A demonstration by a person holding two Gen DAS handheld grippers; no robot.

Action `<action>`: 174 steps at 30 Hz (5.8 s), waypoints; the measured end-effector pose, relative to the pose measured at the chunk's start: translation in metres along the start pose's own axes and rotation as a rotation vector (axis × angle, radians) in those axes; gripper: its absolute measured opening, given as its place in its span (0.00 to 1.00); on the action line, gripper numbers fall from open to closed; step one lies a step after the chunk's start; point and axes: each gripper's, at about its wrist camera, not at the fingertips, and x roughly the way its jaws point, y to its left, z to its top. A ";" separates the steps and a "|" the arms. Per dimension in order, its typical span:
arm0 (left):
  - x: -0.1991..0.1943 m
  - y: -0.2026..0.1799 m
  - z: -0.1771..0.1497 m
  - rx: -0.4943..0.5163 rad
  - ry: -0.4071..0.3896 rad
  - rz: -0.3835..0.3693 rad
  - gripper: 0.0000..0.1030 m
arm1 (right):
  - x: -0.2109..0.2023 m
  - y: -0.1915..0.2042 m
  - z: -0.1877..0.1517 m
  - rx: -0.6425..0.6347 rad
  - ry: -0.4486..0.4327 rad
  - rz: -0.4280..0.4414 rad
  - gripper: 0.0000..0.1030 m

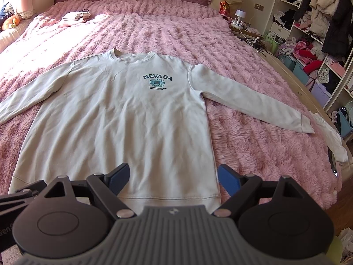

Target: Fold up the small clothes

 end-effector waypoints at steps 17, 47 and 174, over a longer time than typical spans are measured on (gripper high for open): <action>0.000 -0.002 -0.001 0.003 0.003 0.001 0.94 | 0.000 0.000 0.000 0.000 -0.001 0.002 0.81; -0.002 -0.003 0.000 0.002 0.013 0.004 0.94 | -0.008 0.000 0.004 -0.001 -0.011 -0.001 0.81; 0.260 0.142 0.108 -0.485 -0.159 -0.550 0.94 | 0.279 0.130 0.145 0.224 -0.362 0.614 0.50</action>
